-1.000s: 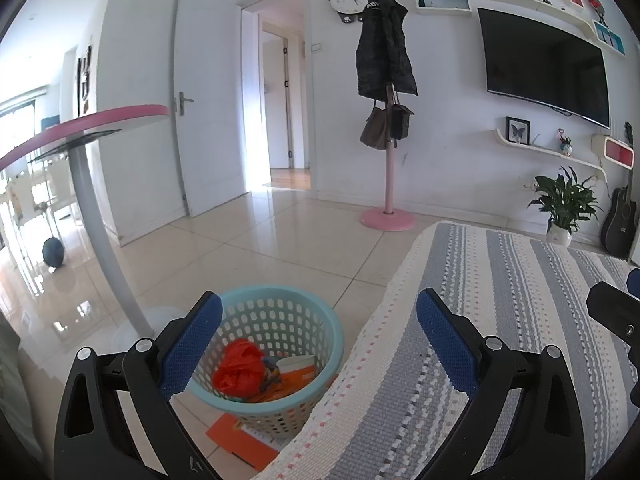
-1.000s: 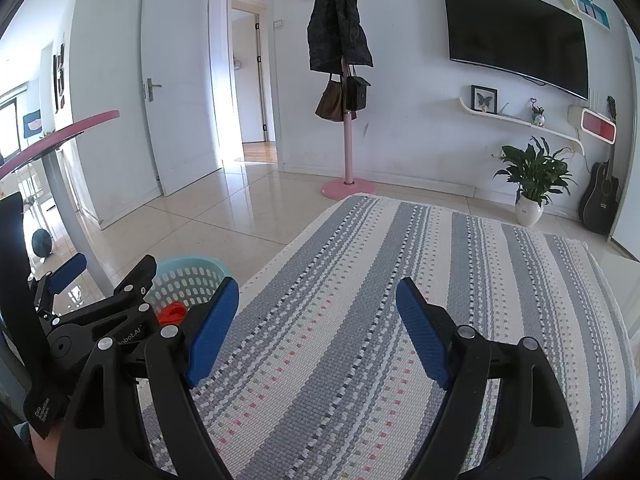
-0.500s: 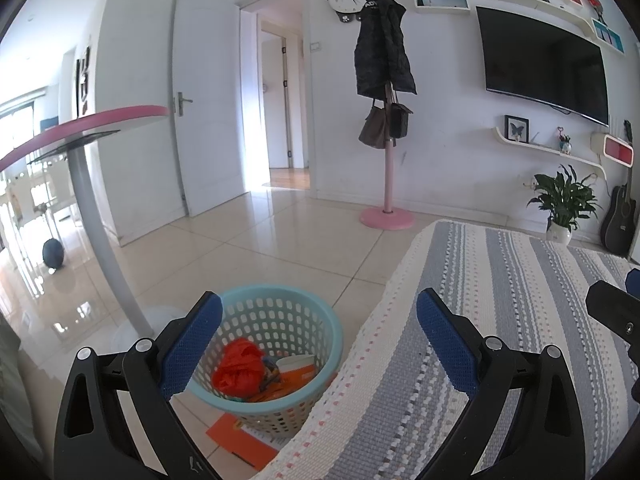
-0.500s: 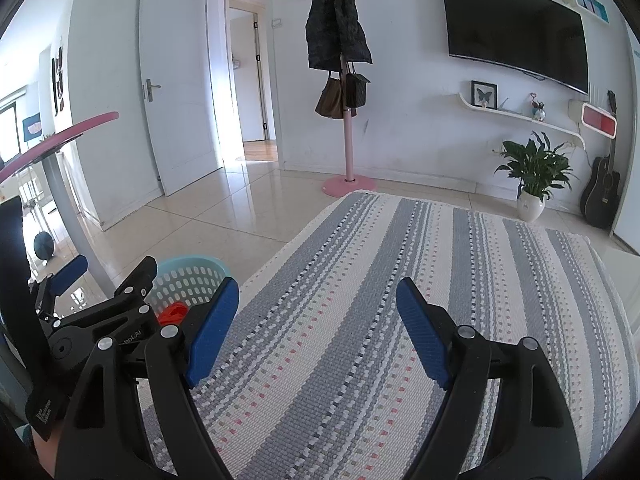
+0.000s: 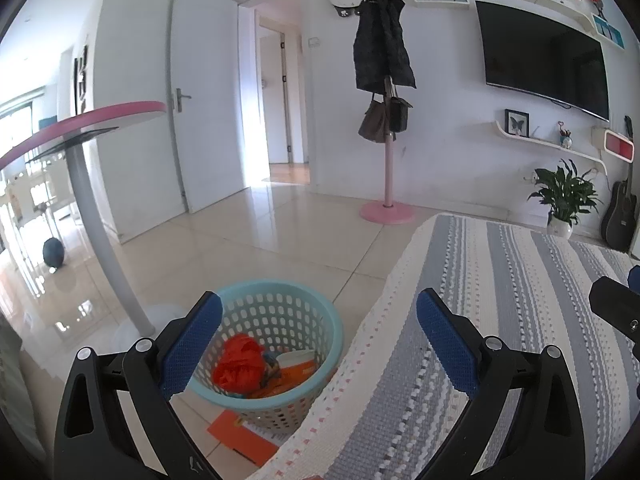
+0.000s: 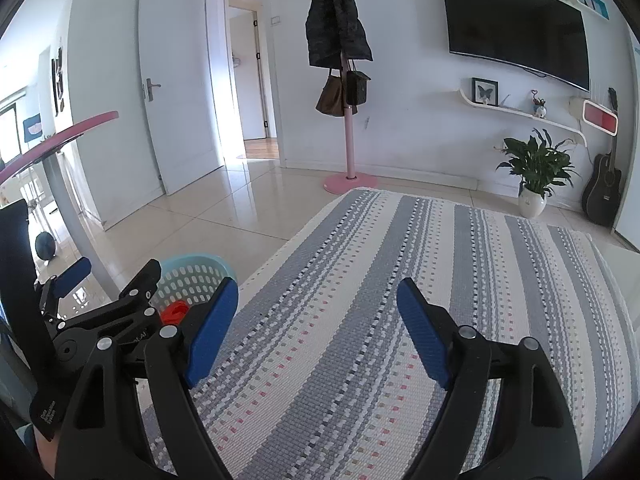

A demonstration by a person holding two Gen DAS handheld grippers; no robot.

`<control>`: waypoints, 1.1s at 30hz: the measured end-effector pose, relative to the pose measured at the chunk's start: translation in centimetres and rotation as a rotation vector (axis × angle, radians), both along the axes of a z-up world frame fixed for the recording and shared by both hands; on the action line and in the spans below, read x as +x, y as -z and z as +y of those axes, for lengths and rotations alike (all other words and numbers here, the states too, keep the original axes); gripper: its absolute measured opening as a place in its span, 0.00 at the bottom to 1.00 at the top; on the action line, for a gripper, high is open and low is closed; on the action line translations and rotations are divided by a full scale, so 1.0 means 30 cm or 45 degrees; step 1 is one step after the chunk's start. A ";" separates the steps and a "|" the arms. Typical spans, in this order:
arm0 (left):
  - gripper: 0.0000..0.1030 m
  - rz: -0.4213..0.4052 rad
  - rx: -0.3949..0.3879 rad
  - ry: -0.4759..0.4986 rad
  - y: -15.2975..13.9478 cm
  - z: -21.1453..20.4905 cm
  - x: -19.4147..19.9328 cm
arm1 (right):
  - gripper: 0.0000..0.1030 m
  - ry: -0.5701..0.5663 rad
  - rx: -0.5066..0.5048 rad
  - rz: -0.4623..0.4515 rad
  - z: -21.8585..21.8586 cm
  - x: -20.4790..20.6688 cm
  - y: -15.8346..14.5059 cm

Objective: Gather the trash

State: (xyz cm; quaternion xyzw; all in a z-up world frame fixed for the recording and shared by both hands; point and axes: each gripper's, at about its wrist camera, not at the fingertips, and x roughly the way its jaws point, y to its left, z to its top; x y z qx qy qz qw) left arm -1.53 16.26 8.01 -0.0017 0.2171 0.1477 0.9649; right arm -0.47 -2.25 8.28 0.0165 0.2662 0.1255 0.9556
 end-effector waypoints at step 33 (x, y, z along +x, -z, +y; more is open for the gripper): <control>0.92 0.003 0.022 0.016 -0.026 -0.055 -0.006 | 0.78 0.029 -0.023 -0.006 -0.012 -0.004 -0.007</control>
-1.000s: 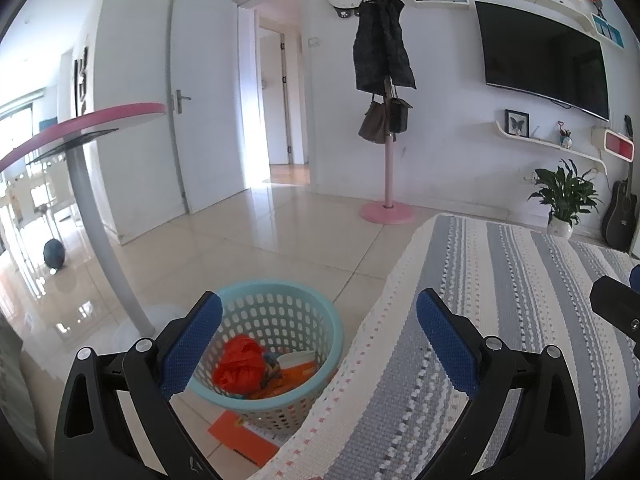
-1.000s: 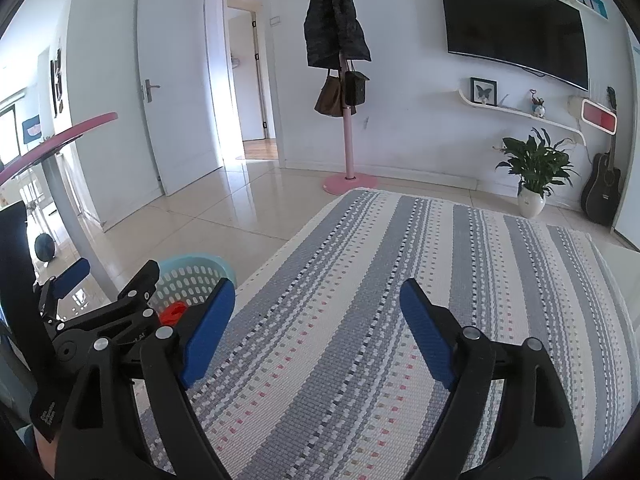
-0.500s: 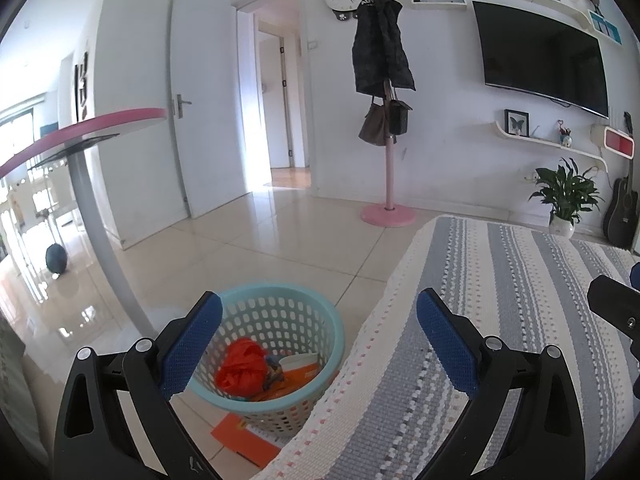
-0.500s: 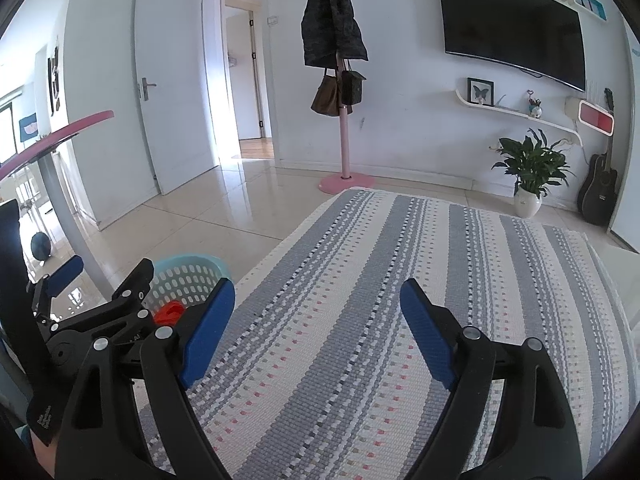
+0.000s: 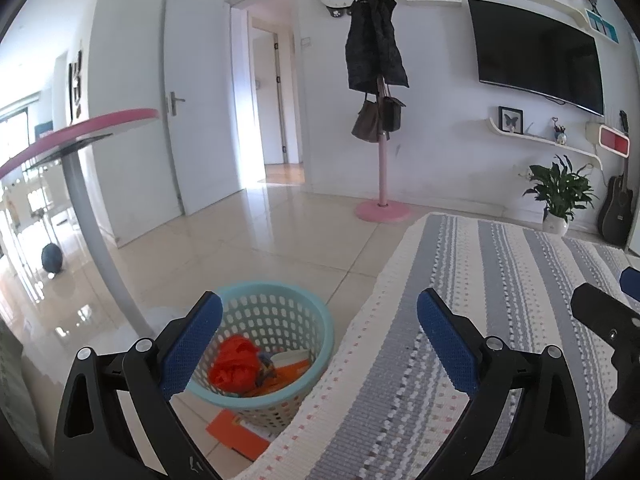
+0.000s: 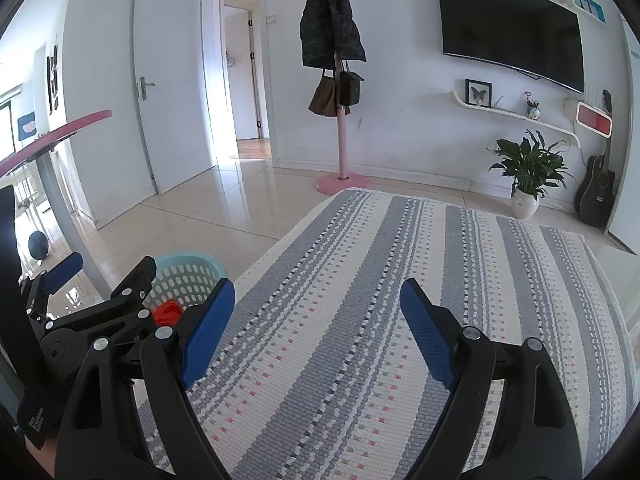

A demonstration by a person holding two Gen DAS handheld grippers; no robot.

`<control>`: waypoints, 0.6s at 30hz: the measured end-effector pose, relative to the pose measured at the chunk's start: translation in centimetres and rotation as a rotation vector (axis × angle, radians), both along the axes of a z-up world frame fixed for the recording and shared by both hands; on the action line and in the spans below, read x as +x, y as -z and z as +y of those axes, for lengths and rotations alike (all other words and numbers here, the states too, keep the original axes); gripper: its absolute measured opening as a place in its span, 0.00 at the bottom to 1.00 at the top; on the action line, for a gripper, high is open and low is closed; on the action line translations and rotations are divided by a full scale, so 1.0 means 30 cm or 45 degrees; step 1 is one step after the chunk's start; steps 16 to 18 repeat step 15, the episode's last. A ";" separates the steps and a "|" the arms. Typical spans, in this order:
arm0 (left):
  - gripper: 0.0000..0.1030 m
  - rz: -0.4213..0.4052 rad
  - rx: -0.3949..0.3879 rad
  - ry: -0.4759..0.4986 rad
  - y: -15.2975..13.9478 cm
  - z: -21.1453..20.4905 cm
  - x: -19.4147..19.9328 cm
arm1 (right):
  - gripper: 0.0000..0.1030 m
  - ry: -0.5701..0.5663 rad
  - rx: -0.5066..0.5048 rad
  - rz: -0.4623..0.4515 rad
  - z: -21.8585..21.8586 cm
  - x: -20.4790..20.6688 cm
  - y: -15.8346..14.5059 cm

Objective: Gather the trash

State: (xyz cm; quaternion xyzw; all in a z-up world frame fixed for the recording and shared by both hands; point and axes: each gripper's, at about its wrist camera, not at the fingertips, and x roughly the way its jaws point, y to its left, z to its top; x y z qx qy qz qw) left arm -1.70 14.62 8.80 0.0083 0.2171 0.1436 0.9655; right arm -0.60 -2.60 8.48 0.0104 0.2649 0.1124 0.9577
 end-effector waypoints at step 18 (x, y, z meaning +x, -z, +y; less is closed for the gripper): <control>0.92 0.048 0.001 0.072 0.041 -0.061 0.026 | 0.78 0.045 0.020 0.008 -0.080 -0.002 0.006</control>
